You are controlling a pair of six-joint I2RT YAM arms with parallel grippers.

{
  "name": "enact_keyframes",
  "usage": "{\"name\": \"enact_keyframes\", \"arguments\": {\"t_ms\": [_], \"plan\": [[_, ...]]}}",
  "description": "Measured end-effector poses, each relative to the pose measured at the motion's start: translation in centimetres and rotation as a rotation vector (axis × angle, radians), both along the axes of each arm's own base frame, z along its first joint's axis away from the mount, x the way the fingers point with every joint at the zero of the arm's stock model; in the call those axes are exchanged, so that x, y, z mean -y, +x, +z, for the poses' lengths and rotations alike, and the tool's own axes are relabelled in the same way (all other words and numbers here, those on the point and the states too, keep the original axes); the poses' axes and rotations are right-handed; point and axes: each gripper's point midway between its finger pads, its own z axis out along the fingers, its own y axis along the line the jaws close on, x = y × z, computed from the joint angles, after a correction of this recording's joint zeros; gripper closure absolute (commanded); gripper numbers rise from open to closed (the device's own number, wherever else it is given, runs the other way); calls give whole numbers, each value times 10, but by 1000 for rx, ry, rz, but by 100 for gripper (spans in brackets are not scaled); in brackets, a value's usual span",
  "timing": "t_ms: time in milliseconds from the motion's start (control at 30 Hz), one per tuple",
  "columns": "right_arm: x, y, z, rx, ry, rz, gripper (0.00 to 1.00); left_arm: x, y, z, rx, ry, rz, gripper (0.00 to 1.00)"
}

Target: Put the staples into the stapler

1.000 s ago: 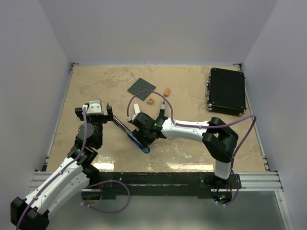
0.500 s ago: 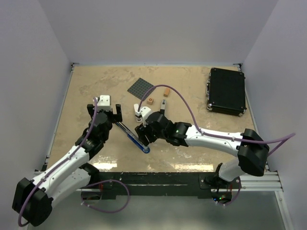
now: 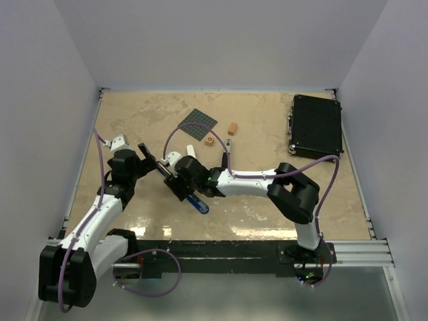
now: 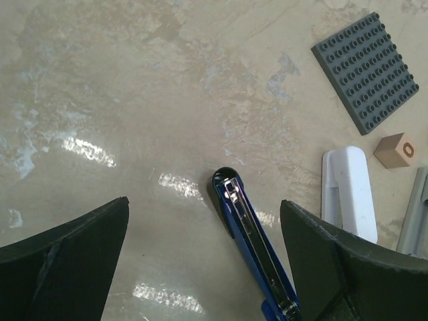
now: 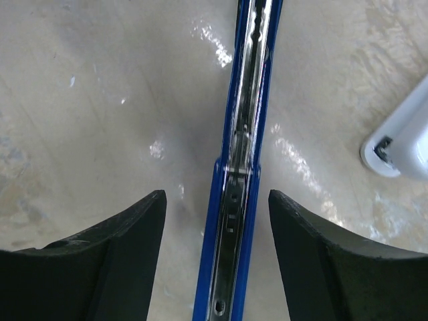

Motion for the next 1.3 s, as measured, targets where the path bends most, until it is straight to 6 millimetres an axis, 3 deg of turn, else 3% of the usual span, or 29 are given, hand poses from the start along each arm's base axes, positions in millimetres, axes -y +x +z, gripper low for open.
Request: {"name": "enact_keyframes", "arguments": {"t_ms": [200,367,600,733,1067,1300], "plan": [[-23,15,-16,22,-20,14,39,-3,-20,-38,-99,-129,39,0],[-30,24,-31,32,-40,8,47,2,-31,-57,-142,-216,49,0],[-30,45,-36,39,-18,-10,85,9,-29,-65,-121,-325,49,0],[-27,53,-35,41,13,-12,94,18,-27,-69,-100,-381,14,0],[-12,53,-32,32,76,0,98,40,-9,-60,12,-464,-105,0],[-10,52,-23,31,132,20,98,48,1,-70,12,-492,-145,4]]}}
